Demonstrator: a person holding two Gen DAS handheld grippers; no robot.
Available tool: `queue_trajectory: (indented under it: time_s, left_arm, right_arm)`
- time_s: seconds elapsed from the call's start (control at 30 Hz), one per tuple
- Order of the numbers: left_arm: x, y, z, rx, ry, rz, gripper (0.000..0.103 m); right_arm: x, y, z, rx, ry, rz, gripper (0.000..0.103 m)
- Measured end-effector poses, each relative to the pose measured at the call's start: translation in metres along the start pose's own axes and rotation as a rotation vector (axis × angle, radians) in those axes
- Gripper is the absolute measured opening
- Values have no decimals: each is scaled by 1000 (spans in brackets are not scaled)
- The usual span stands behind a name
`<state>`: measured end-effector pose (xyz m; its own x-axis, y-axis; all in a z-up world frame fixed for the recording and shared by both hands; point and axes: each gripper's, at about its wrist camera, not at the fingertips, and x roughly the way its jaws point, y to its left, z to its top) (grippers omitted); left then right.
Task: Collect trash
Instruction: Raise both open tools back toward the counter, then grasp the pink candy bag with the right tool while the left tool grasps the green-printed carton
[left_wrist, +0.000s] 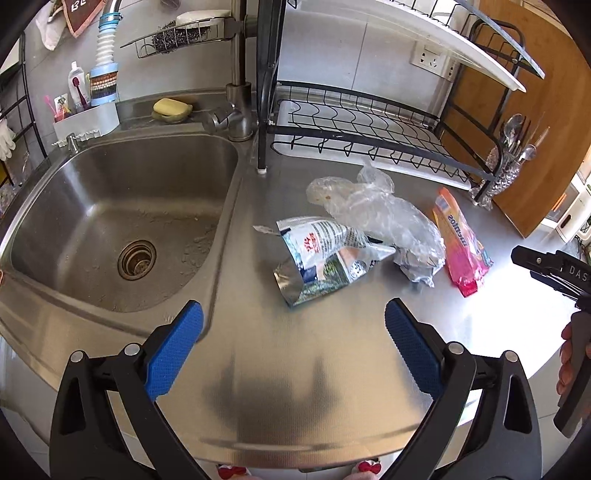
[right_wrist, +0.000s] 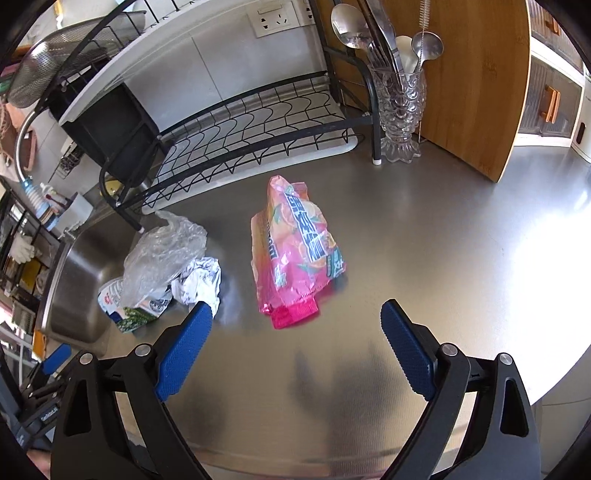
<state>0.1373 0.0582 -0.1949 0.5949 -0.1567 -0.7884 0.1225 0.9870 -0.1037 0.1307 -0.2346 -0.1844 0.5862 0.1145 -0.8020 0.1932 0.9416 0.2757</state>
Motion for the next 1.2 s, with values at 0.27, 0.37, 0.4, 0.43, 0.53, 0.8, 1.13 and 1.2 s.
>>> queue_trajectory:
  time_s: [0.27, 0.37, 0.4, 0.43, 0.53, 0.8, 1.13, 1.2]
  left_arm:
    - [34, 6, 21, -9, 21, 4, 94]
    - [37, 1, 27, 35, -8, 13, 95]
    - [38, -2, 30, 58, -19, 16, 95]
    - [40, -5, 32, 80, -23, 15, 95]
    - [51, -12, 35, 124, -6, 0, 95]
    - [75, -26, 29, 176, 53, -76, 70]
    - [83, -39, 15, 174, 101, -144, 15]
    - [81, -41, 14, 172, 100, -156, 9]
  right_arm:
    - [47, -1, 26, -5, 28, -40, 92]
    - [60, 3, 31, -21, 40, -58, 93]
    - [63, 4, 33, -26, 42, -64, 93]
    - [66, 6, 33, -33, 43, -69, 93]
    - [76, 10, 34, -46, 62, -72, 93]
    - [96, 12, 25, -51, 116, -56, 90]
    - [97, 26, 17, -123, 121, -53, 33]
    - [96, 26, 16, -126, 131, -38, 21]
